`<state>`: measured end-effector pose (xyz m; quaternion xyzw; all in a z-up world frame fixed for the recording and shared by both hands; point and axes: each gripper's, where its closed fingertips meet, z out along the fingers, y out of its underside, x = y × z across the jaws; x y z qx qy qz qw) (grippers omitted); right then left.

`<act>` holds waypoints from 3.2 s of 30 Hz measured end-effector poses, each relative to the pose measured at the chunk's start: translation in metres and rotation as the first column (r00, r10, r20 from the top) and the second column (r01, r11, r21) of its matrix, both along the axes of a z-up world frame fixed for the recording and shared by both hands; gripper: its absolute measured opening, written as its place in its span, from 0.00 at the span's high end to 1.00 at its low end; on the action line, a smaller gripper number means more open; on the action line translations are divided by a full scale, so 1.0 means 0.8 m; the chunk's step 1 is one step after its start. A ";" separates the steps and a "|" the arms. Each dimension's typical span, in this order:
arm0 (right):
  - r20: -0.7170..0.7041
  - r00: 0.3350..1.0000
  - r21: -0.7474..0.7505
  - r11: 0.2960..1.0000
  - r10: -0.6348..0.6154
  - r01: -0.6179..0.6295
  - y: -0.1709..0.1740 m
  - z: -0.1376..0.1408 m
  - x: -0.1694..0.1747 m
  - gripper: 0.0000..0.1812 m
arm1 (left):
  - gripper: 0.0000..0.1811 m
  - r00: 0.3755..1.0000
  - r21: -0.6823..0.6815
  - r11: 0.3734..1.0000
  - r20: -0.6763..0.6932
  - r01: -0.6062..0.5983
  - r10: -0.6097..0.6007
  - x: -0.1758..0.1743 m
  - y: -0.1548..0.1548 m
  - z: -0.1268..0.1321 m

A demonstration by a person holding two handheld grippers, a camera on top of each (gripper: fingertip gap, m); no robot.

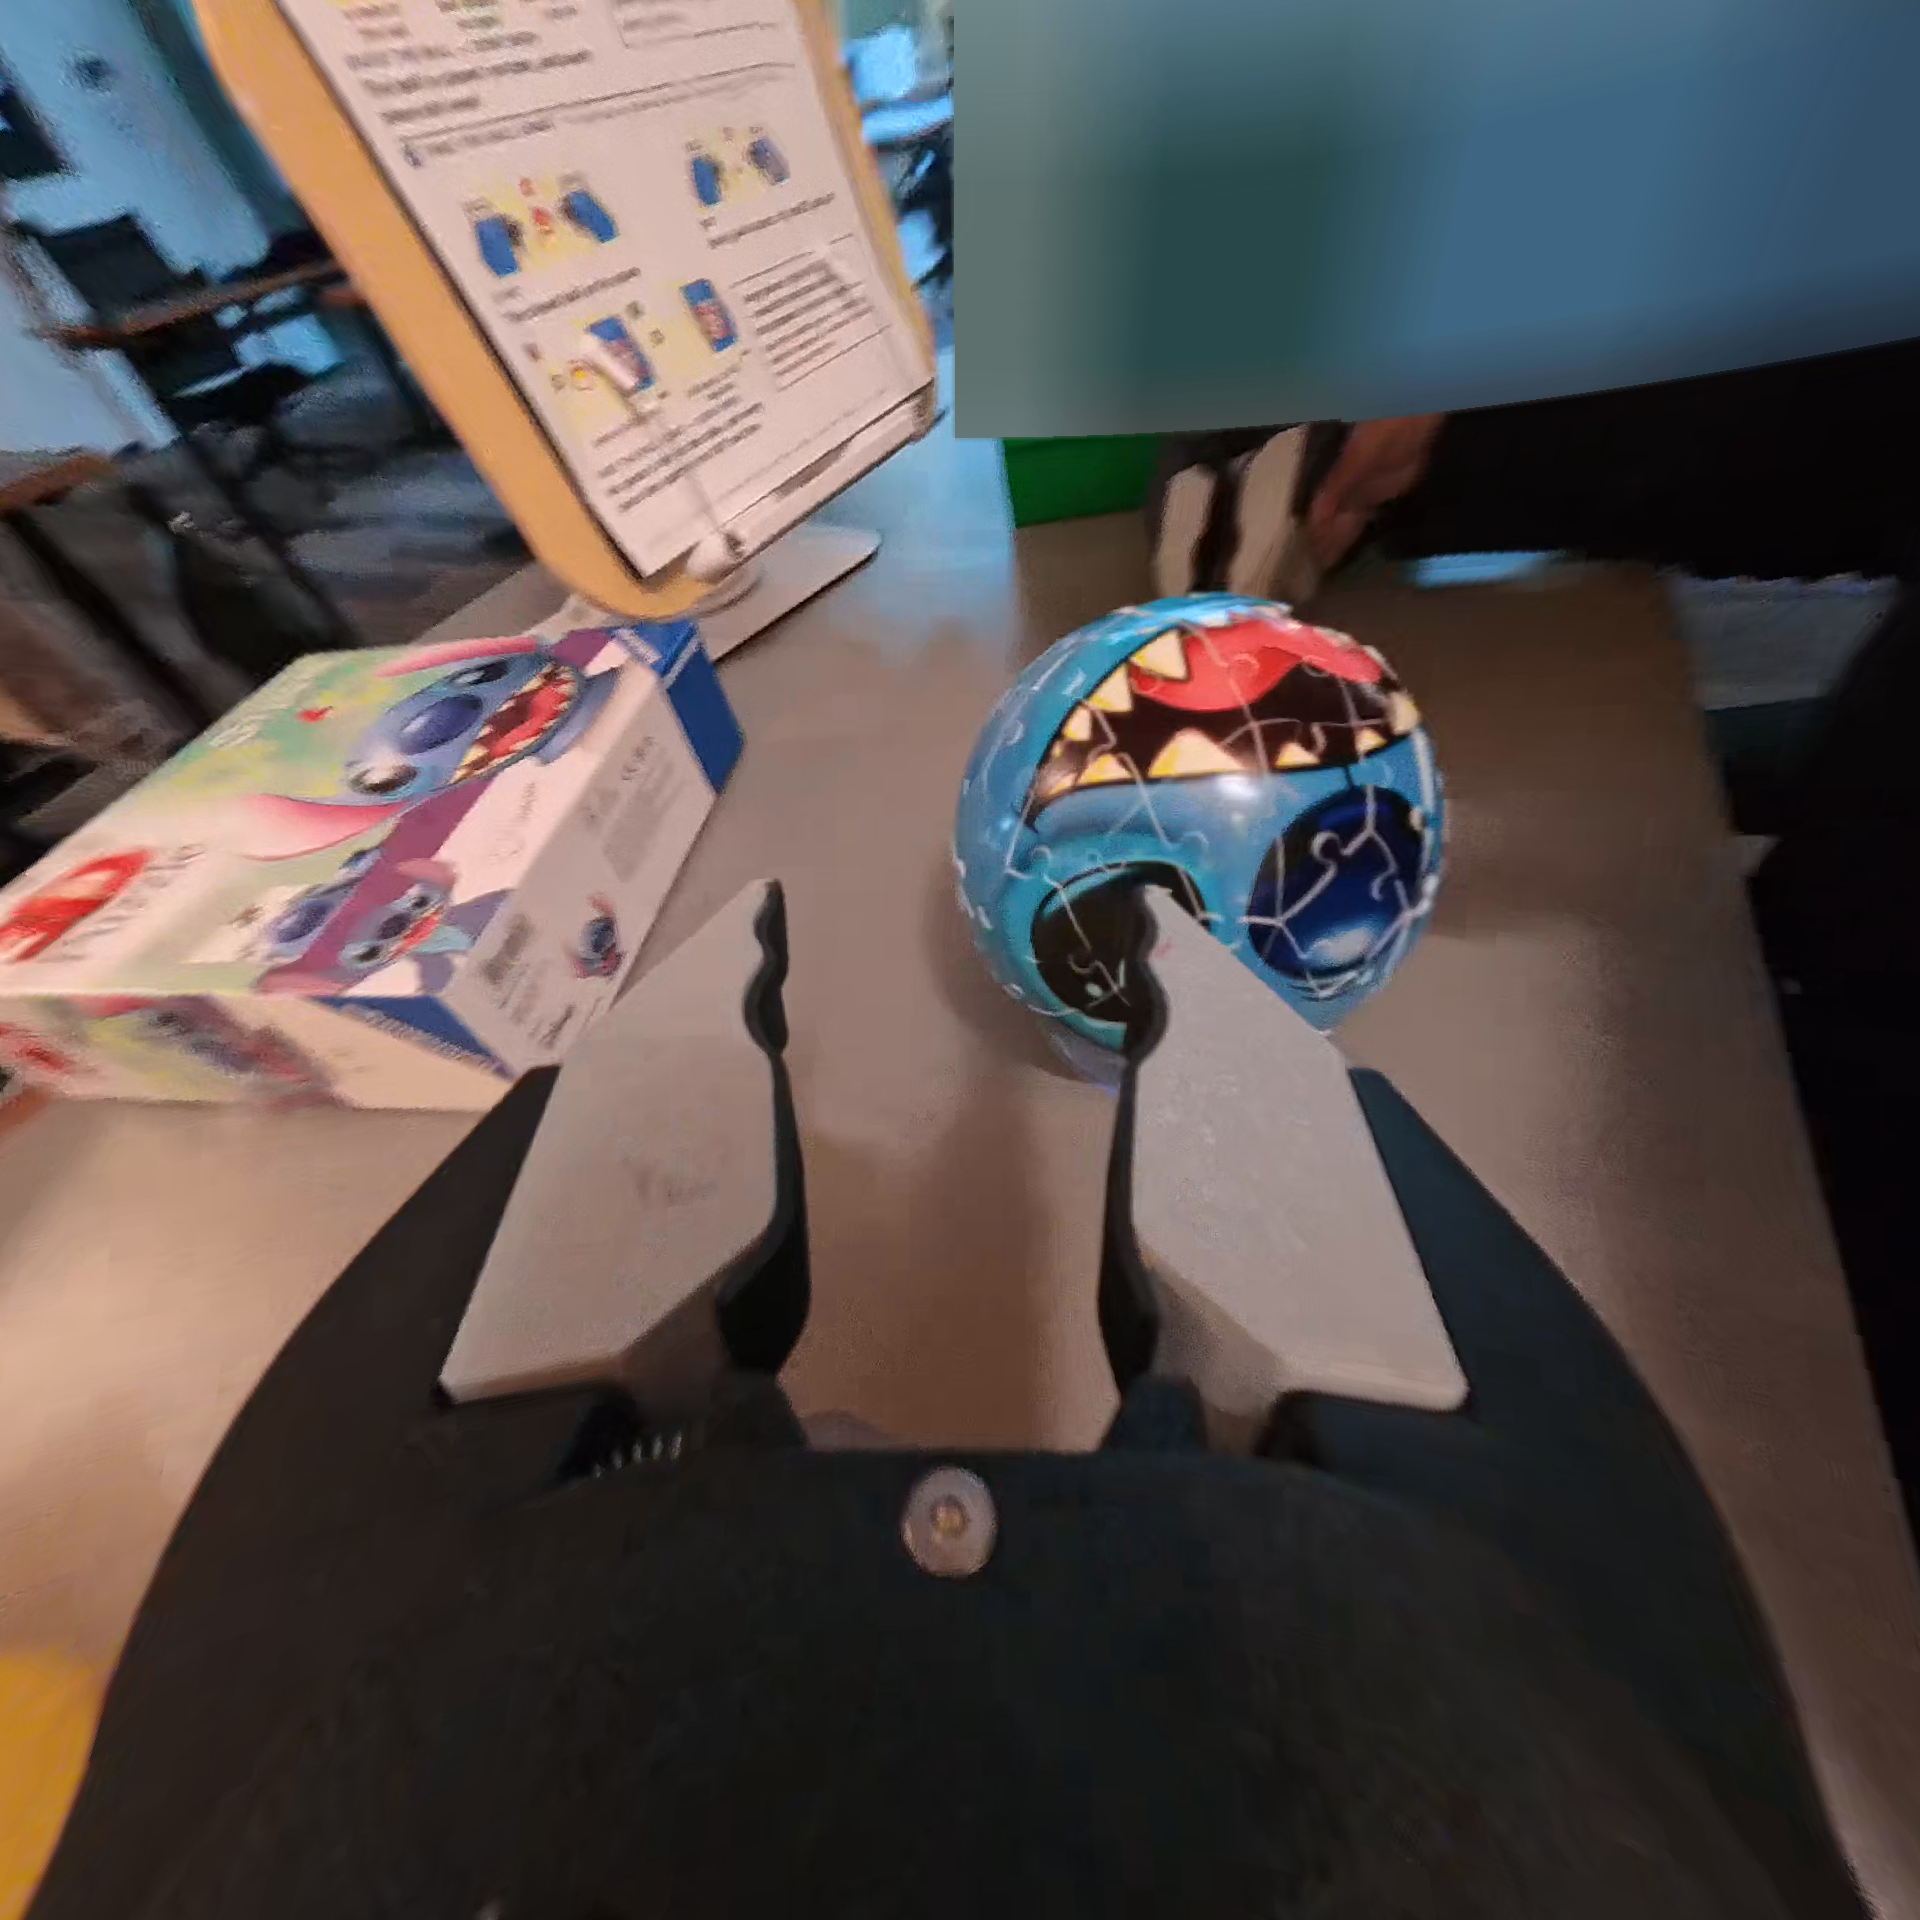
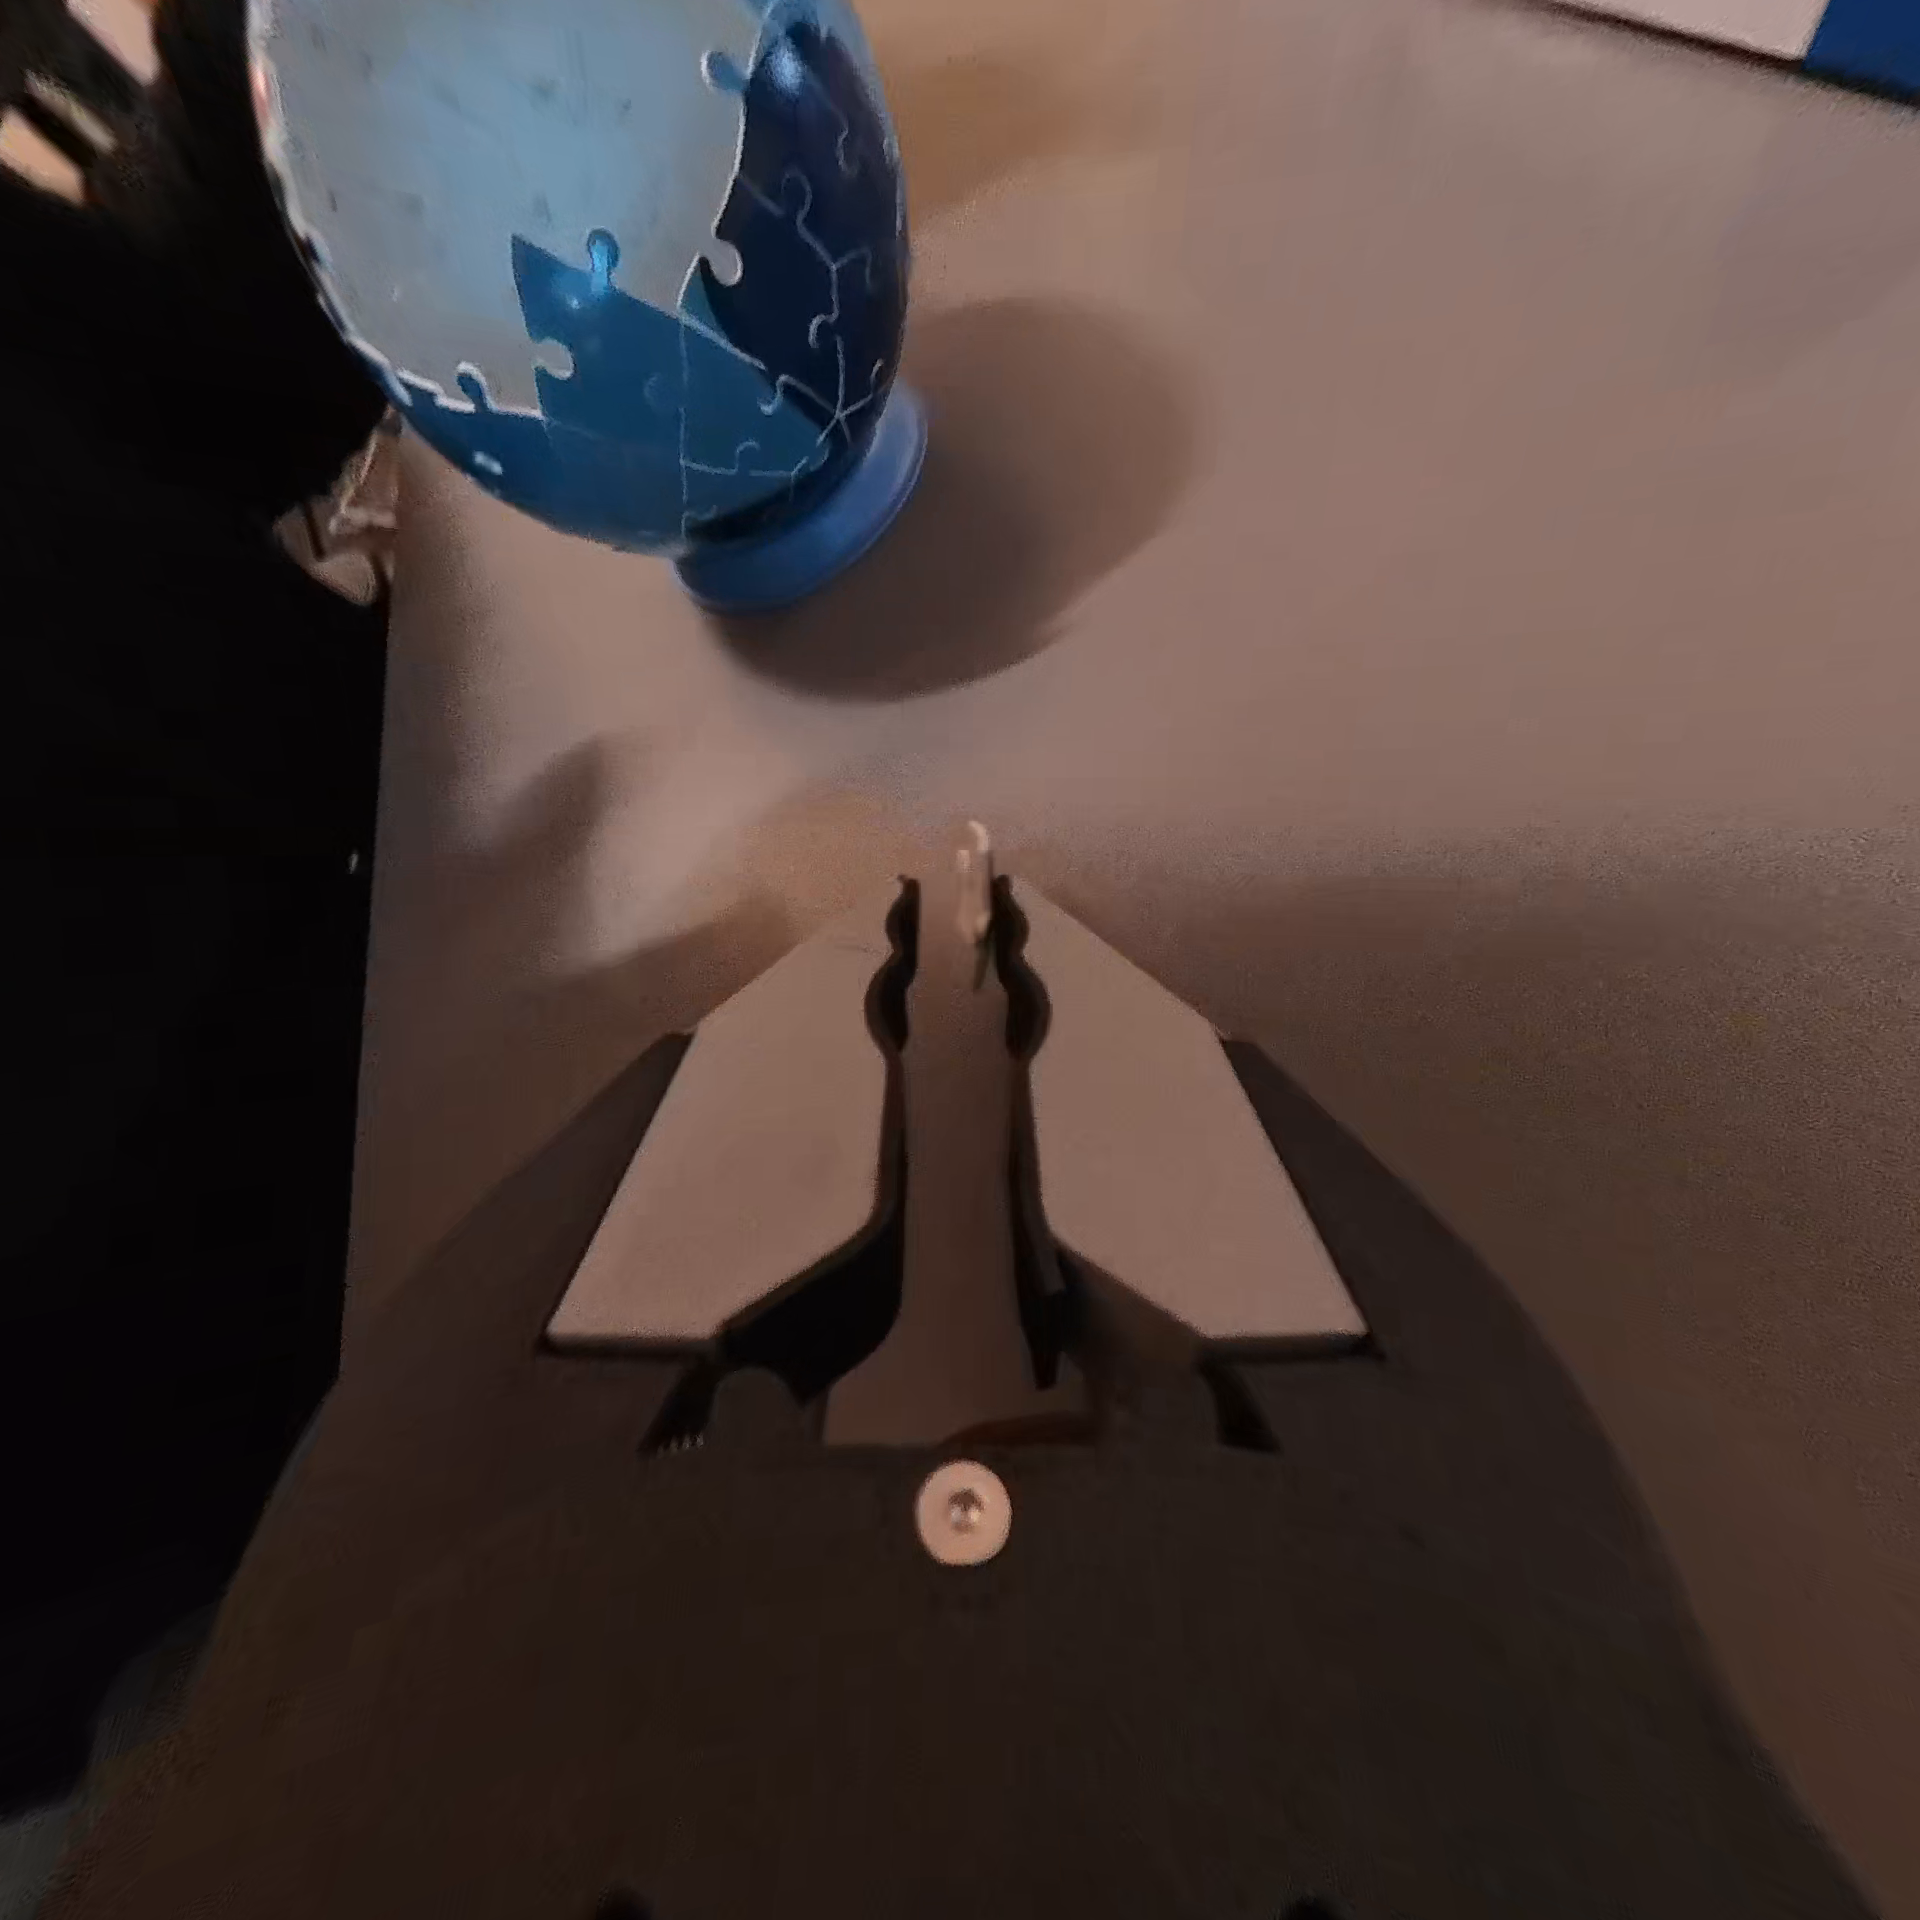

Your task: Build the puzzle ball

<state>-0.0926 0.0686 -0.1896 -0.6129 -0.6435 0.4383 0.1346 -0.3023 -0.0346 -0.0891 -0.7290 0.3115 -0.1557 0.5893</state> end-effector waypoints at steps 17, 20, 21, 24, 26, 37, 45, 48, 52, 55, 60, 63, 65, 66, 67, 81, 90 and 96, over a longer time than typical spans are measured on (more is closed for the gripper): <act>-0.332 0.904 0.155 0.961 0.270 -0.230 -0.015 0.052 -0.080 0.73 | 0.67 0.937 0.045 0.975 0.269 0.217 -0.221 0.005 -0.024 -0.011; -0.357 0.889 0.195 0.954 0.285 -0.227 -0.024 0.063 -0.080 0.70 | 0.67 0.939 0.053 0.976 0.266 0.210 -0.217 0.005 -0.024 -0.009; -0.368 0.883 0.198 0.952 0.293 -0.234 -0.028 0.067 -0.080 0.70 | 0.67 0.939 0.048 0.977 0.268 0.209 -0.214 0.004 -0.024 -0.010; -0.373 0.878 0.192 0.951 0.300 -0.244 -0.033 0.068 -0.081 0.69 | 0.68 0.942 0.036 0.977 0.260 0.209 -0.211 0.005 -0.022 -0.014; -0.355 0.886 0.189 0.951 0.299 -0.246 -0.033 0.060 -0.083 0.68 | 0.68 0.943 0.026 0.976 0.252 0.218 -0.218 0.008 -0.023 -0.017; -0.288 0.895 0.209 0.934 0.342 -0.289 -0.048 0.039 -0.088 0.61 | 0.65 0.963 0.030 0.978 0.172 0.206 -0.208 0.011 -0.027 -0.018; -0.275 0.893 0.323 0.909 0.356 -0.263 -0.058 0.037 -0.092 0.53 | 0.57 0.962 -0.006 0.966 0.086 0.260 -0.258 0.030 -0.036 -0.038; -0.280 0.890 0.354 0.900 0.360 -0.253 -0.066 0.035 -0.096 0.49 | 0.53 0.966 -0.019 0.966 0.024 0.259 -0.258 0.040 -0.035 -0.051; -0.289 0.889 0.425 0.880 0.355 -0.213 -0.069 0.030 -0.106 0.41 | 0.50 0.975 0.010 0.975 -0.034 0.221 -0.221 0.049 -0.026 -0.057; -0.313 0.886 0.463 0.869 0.343 -0.173 -0.070 0.031 -0.113 0.36 | 0.48 0.976 0.008 0.979 -0.070 0.206 -0.205 0.053 -0.024 -0.063; -0.325 0.876 0.480 0.860 0.356 -0.172 -0.080 0.029 -0.118 0.36 | 0.46 0.976 0.030 0.981 -0.115 0.192 -0.187 0.070 -0.023 -0.068; -0.316 0.870 0.503 0.844 0.378 -0.184 -0.087 0.027 -0.118 0.37 | 0.42 0.975 0.045 0.988 -0.174 0.149 -0.139 0.074 -0.018 -0.076; -0.308 0.868 0.523 0.831 0.390 -0.188 -0.092 0.024 -0.120 0.37 | 0.43 0.978 0.058 0.990 -0.177 0.126 -0.114 0.074 -0.016 -0.075; -0.307 0.868 0.534 0.826 0.390 -0.182 -0.094 0.024 -0.123 0.37 | 0.44 0.980 0.072 0.991 -0.174 0.110 -0.096 0.074 -0.014 -0.072; -0.310 0.868 0.541 0.823 0.388 -0.174 -0.096 0.024 -0.126 0.37 | 0.45 0.980 0.084 0.991 -0.178 0.100 -0.084 0.075 -0.012 -0.071; -0.342 0.877 0.504 0.854 0.336 -0.131 -0.091 0.031 -0.140 0.41 | 0.41 0.975 0.040 0.998 -0.216 0.058 -0.048 0.077 0.003 -0.082; -0.332 0.909 0.278 0.947 0.254 -0.163 -0.091 0.041 -0.142 0.41 | 0.41 0.998 -0.128 0.990 -0.023 0.059 -0.062 0.075 0.006 -0.081; -0.316 0.924 0.171 0.970 0.218 -0.170 -0.090 0.044 -0.143 0.41 | 0.41 0.996 -0.188 0.980 0.067 0.070 -0.058 0.075 0.008 -0.079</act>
